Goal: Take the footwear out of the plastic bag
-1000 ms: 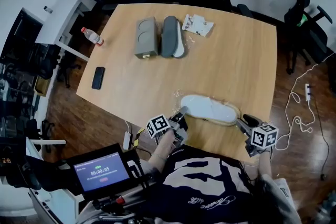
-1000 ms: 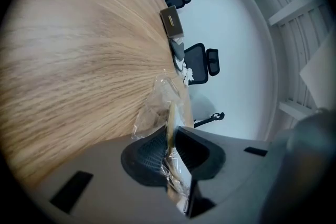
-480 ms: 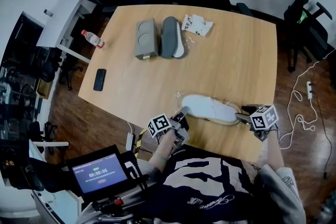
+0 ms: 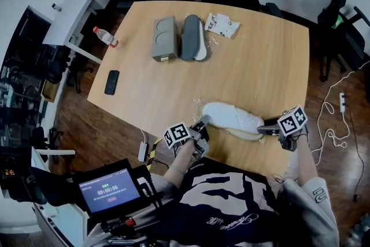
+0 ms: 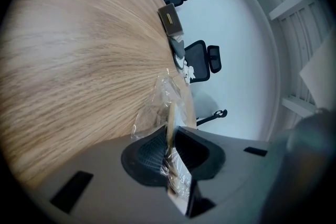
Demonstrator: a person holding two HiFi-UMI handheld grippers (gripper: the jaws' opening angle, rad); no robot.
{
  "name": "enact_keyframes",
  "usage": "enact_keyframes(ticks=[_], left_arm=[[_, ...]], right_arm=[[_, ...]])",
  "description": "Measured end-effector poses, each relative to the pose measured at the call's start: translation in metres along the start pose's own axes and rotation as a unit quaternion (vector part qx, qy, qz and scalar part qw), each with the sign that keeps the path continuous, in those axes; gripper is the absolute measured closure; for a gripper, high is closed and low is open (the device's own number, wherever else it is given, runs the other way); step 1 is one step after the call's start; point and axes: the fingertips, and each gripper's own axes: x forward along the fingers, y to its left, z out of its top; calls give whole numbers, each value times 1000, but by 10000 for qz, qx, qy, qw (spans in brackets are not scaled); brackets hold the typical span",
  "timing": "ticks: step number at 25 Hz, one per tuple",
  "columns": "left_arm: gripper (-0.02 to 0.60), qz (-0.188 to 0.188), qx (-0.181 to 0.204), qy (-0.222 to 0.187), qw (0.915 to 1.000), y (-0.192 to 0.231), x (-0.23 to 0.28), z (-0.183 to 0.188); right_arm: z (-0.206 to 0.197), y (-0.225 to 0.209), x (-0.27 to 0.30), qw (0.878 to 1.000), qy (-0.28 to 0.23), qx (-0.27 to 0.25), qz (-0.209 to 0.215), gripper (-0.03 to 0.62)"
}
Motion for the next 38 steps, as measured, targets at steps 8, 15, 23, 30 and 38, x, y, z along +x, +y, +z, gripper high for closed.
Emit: enact_keyframes(ticks=[8,15,23,30,38], left_arm=[[528,-195,-120,-101,9997,-1,-2,3],[528,-403,575,-294,9971,-16,-13,12],[528,236,823,-1012,9912,-12,-25,45],[568,526,953,-1673,9799,-4,-48,79],[572,1172,1414,-2228,9574,4,-76,106]], right_arm=[[8,-1,-4,9943,-831,658,-59,498],[5,22,-17,9818,-1634,949,204,534],[0,34,-27,9843,-1643,645,-62,537],[-17,33,-41,9832,-1678,601,-389,540],[-27,34,-56,9768,-1899,660,-736,540]])
